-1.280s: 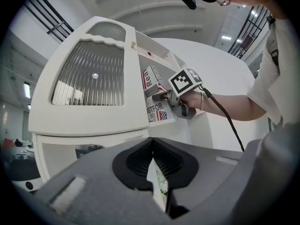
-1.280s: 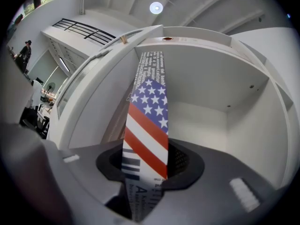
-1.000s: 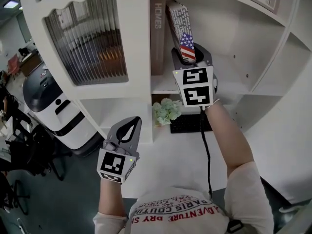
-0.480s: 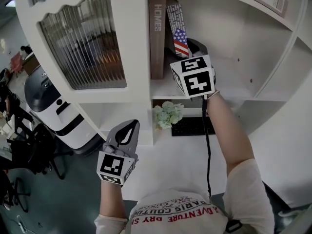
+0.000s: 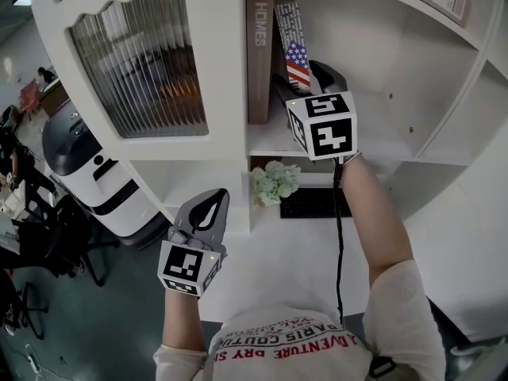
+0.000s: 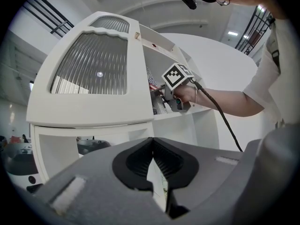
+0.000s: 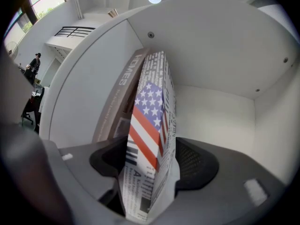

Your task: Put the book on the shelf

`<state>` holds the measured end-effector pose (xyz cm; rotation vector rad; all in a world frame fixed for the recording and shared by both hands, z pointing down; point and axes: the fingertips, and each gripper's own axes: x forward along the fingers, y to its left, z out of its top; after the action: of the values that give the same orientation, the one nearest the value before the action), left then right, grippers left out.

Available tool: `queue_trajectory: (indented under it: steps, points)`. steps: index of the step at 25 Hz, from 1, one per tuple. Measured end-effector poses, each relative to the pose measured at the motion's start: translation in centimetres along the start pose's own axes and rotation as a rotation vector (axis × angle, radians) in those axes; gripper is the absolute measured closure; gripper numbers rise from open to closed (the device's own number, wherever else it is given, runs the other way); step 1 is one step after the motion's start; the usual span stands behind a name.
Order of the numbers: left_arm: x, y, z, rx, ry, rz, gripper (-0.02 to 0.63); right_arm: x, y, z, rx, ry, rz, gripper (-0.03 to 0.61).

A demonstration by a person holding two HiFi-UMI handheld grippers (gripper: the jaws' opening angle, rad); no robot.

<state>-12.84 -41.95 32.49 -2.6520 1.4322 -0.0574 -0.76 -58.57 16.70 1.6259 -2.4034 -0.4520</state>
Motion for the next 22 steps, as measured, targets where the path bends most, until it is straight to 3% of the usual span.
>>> queue_trajectory:
  steps: [5,11,16,19,22]
  points:
    - [-1.0,-0.5,0.5,0.001,-0.014,0.001,0.609,-2.9,0.6,0.4,-0.04,-0.052,-0.032,0.299]
    - [-2.5,-1.5,0.5,-0.006,-0.019,-0.008,0.609,-8.5,1.2,0.7,0.047,-0.153,-0.026,0.31]
    - [-3.7,-2.2,0.8,-0.011,-0.026,-0.018,0.609,-12.4,2.4,-1.1,0.095,-0.178,-0.014,0.513]
    - [-4.3,-2.8,1.1,-0.012,-0.041,-0.03,0.609,-14.4,3.5,-2.0,0.059,-0.209,0.004,0.573]
    - [-4.8,-3.2,1.6,-0.012,-0.046,-0.04,0.609,-16.3,4.8,-3.4,0.045,-0.236,0.017,0.578]
